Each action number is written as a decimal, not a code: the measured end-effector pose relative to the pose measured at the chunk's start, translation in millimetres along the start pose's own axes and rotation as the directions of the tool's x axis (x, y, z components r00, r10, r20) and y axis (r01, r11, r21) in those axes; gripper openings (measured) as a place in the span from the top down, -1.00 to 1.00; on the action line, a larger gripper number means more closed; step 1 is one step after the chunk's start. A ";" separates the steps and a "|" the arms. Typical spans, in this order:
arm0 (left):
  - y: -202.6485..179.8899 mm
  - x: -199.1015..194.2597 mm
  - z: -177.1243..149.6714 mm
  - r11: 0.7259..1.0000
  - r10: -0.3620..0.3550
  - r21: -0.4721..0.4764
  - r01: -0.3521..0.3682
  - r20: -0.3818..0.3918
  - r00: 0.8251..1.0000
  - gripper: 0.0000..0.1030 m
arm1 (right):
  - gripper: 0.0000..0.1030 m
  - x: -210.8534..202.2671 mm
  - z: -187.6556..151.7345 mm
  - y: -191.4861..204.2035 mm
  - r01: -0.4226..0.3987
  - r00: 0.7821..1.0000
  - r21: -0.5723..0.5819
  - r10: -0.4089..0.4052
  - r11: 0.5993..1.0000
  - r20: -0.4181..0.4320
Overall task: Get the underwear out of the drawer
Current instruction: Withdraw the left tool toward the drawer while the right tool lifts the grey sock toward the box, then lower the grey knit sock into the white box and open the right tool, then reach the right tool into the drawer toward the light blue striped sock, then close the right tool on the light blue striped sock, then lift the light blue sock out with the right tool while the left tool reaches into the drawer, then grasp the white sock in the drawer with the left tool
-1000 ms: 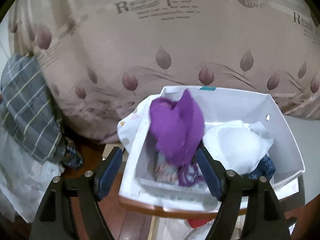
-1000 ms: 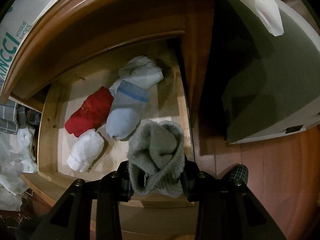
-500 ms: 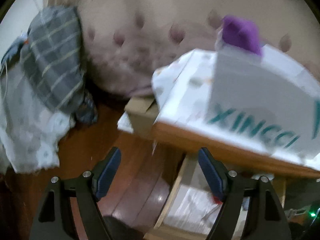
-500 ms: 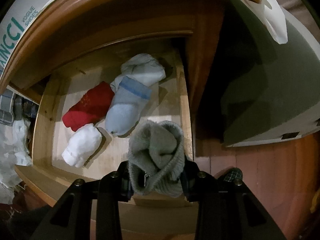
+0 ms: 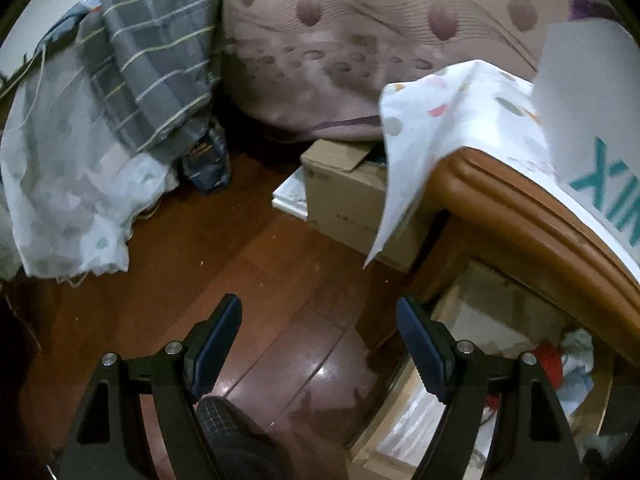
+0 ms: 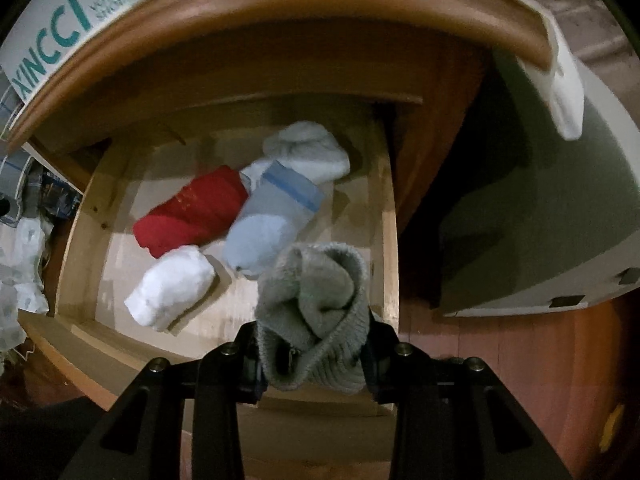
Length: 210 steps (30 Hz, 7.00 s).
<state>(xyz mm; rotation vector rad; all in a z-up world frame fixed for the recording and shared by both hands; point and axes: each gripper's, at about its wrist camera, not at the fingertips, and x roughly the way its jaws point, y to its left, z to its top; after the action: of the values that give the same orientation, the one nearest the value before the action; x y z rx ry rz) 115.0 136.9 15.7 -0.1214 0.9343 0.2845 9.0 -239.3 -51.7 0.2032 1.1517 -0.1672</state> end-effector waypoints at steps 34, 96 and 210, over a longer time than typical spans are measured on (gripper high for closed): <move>65.8 20.5 6.3 0.949 0.219 -0.193 -0.247 -0.155 0.963 -0.51 | 0.30 -210.4 195.1 78.9 0.061 0.943 -0.157 -0.005 0.986 0.333; 72.7 27.3 9.0 0.953 0.162 -0.221 -0.209 -0.212 0.964 -0.51 | -0.28 65.4 33.6 25.6 -0.034 0.994 0.508 0.083 0.861 -0.075; -217.1 20.7 -120.5 0.751 -0.105 0.511 0.417 -0.532 0.840 -0.67 | 0.16 -47.0 22.6 -79.1 0.056 0.959 0.141 -0.093 0.988 0.268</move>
<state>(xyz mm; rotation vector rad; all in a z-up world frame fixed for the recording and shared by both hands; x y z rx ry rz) 96.9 -93.8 -76.5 0.2924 1.4438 -0.3581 -8.2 -320.2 -5.6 0.2455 0.8725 -0.3290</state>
